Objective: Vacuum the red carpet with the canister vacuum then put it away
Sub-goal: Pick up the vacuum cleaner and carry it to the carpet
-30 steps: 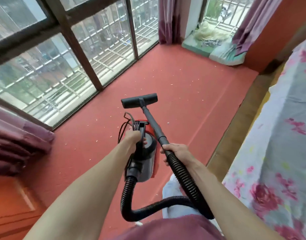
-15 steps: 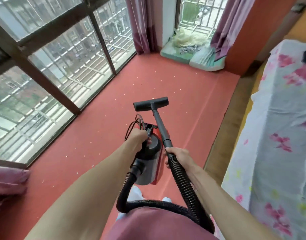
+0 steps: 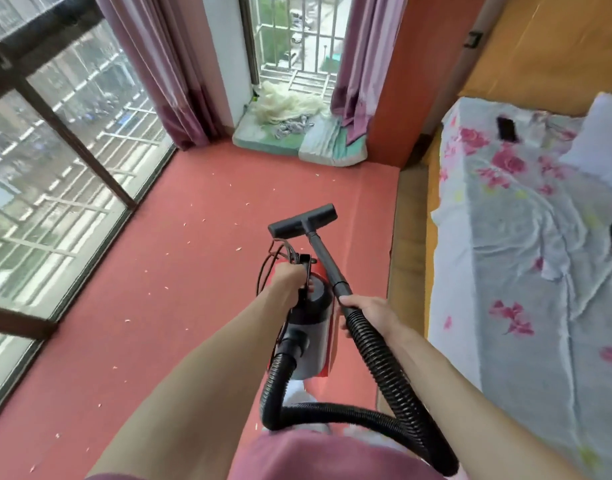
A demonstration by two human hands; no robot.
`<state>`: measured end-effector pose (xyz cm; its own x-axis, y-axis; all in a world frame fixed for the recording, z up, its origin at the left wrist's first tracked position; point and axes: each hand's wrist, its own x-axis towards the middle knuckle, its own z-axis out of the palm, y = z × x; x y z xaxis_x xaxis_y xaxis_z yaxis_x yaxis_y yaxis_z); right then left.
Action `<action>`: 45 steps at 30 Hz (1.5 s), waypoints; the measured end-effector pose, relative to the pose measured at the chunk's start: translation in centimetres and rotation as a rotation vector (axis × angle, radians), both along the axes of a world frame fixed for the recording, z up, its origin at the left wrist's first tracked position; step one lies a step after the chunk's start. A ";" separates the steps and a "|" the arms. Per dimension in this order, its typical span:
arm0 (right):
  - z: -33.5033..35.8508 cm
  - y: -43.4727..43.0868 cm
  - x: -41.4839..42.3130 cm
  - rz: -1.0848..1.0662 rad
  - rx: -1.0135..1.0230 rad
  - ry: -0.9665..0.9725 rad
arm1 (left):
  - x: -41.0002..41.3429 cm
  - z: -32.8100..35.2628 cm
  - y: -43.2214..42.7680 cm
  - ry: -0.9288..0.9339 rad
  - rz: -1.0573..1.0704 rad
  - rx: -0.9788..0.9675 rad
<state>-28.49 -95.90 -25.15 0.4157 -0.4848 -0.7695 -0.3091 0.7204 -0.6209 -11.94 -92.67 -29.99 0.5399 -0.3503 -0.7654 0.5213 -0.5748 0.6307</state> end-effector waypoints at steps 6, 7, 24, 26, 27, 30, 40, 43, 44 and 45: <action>0.4 -9.2 6.4 -0.194 0.126 -0.117 | 5.8 0.4 -9.8 -0.081 -0.185 0.096; 0.1 -10.7 7.5 -0.212 0.148 -0.144 | 6.9 0.2 -11.4 -0.091 -0.208 0.110; -6.4 -41.9 21.2 -0.202 0.528 -0.156 | 24.7 -0.3 -36.9 -0.286 -0.336 0.312; -7.6 -43.7 21.8 -0.208 0.527 -0.135 | 26.1 -0.3 -39.3 -0.309 -0.351 0.323; -8.2 -44.4 22.3 -0.232 0.538 -0.134 | 26.9 -0.8 -40.5 -0.309 -0.349 0.319; -10.1 -45.7 24.4 -0.258 0.568 -0.137 | 29.9 -2.8 -43.2 -0.263 -0.323 0.302; -22.4 -51.3 35.1 -0.467 0.572 -0.192 | 41.4 -17.6 -52.2 -0.095 -0.293 0.313; -27.7 -52.5 39.3 -0.550 0.523 -0.165 | 44.0 -22.8 -54.7 -0.163 -0.397 0.341; -29.5 -52.8 40.7 -0.544 0.495 -0.137 | 45.1 -24.7 -55.3 -0.188 -0.430 0.348; -31.6 -52.9 42.0 -0.521 0.455 -0.086 | 46.2 -26.8 -55.8 -0.216 -0.456 0.355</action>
<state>13.55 -148.79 -56.79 0.2850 -0.2749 -0.9183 0.1839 0.9559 -0.2290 34.22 -148.50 -56.76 0.5515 -0.3261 -0.7678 0.0557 -0.9039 0.4240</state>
